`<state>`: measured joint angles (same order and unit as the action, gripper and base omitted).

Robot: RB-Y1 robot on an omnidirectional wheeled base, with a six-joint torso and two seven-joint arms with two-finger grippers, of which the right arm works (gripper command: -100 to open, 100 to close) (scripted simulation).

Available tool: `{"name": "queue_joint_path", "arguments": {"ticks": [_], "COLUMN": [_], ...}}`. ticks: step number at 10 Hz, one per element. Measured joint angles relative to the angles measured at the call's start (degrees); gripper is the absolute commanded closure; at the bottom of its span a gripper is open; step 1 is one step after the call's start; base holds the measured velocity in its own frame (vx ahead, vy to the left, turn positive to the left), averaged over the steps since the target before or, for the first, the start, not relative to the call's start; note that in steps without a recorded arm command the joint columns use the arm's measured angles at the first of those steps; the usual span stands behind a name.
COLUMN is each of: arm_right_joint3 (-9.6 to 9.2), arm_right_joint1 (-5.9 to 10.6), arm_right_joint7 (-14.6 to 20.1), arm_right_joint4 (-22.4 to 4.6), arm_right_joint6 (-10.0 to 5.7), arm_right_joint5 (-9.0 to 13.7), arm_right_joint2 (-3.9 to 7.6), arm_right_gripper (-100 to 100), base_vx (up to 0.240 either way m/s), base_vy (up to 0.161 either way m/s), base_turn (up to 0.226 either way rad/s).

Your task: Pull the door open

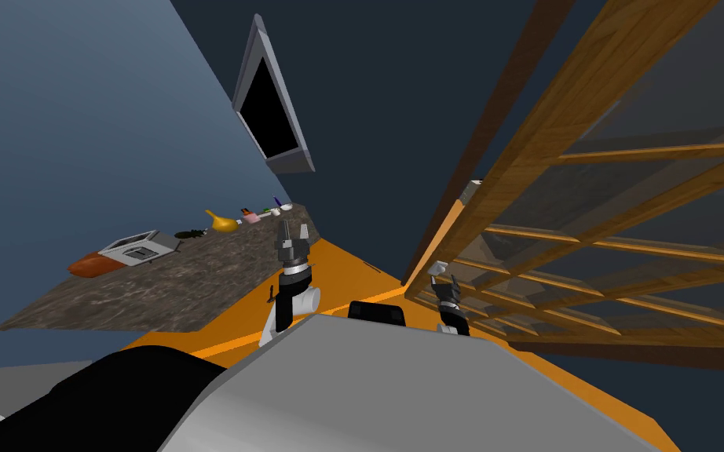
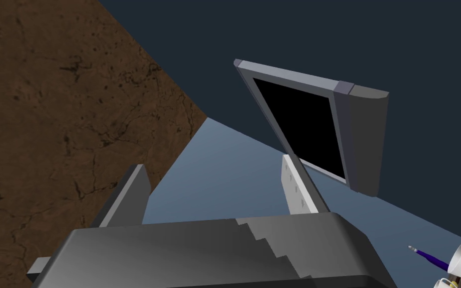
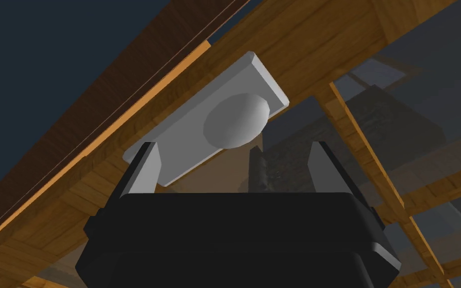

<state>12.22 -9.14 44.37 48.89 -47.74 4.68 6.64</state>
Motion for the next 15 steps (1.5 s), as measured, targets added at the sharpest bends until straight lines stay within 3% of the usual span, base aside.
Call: {"name": "queue_joint_path", "arguments": {"ticks": [15], "arm_right_joint3": [-5.00], "arm_right_joint1": [1.44], "arm_right_joint7": [21.43], "arm_right_joint4": [0.65], "arm_right_joint6": [1.00], "arm_right_joint5": [9.85], "arm_right_joint2": [-0.19], "arm_right_gripper": [-100], "base_vx": [-0.060], "base_vy": [-0.010], "base_turn": [0.032]}}
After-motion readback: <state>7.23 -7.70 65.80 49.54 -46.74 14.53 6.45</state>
